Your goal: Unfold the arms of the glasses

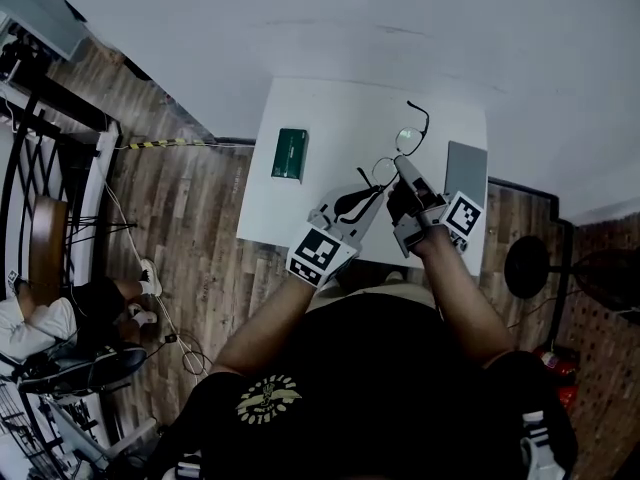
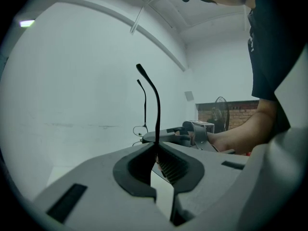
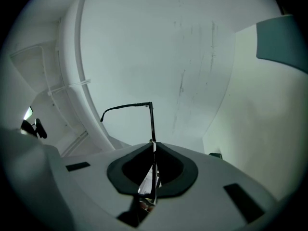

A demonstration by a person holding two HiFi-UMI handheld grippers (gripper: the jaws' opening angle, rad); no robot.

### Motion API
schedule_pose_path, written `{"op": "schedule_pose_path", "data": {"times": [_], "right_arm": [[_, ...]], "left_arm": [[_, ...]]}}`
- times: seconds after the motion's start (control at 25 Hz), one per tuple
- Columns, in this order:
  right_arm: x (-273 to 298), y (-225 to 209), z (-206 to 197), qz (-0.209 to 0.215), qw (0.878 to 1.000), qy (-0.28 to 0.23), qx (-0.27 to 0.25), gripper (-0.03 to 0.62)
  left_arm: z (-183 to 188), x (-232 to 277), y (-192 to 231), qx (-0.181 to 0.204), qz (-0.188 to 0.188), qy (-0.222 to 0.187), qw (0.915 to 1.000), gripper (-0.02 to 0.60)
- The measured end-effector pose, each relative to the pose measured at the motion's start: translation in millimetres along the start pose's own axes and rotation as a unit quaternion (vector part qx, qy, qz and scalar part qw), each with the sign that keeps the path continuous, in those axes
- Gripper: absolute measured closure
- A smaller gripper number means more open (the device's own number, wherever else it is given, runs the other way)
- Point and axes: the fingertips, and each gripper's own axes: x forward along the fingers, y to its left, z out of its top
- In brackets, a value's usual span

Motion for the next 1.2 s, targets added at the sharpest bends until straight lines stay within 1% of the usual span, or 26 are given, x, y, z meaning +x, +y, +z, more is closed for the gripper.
{"op": "schedule_pose_path", "data": {"times": [0.12, 0.2, 0.28, 0.44, 0.64, 0.76, 0.88, 1.0, 1.2], "right_arm": [[-3, -3, 17, -0.012, 0.999, 0.013, -0.049, 0.577], [-4, -5, 27, -0.026, 0.995, 0.018, -0.090, 0.577], [-5, -7, 37, -0.042, 0.990, 0.019, -0.134, 0.577], [-15, -27, 60, -0.092, 0.975, 0.025, -0.200, 0.577], [-29, -52, 76, -0.154, 0.945, 0.055, -0.283, 0.577], [-34, -66, 75, -0.180, 0.924, 0.085, -0.325, 0.578], [-38, -79, 71, -0.204, 0.902, 0.122, -0.361, 0.578], [-39, -94, 67, -0.225, 0.881, 0.163, -0.383, 0.579], [-45, -126, 60, -0.260, 0.855, 0.215, -0.393, 0.579]], "left_arm": [[-11, 15, -2, -0.019, 0.010, 0.023, 0.9995, 0.555], [-20, 19, -1, -0.027, 0.021, 0.043, 0.9985, 0.555], [-30, 21, 3, -0.038, 0.036, 0.062, 0.9967, 0.555], [-52, 25, 17, -0.060, 0.066, 0.089, 0.9920, 0.555], [-70, 25, 34, -0.082, 0.104, 0.103, 0.9858, 0.557], [-81, 24, 44, -0.092, 0.127, 0.111, 0.9814, 0.574], [-89, 21, 54, -0.098, 0.150, 0.116, 0.9769, 0.574], [-90, 20, 66, -0.100, 0.165, 0.116, 0.9743, 0.574], [-96, 22, 75, -0.100, 0.171, 0.116, 0.9733, 0.575]]}}
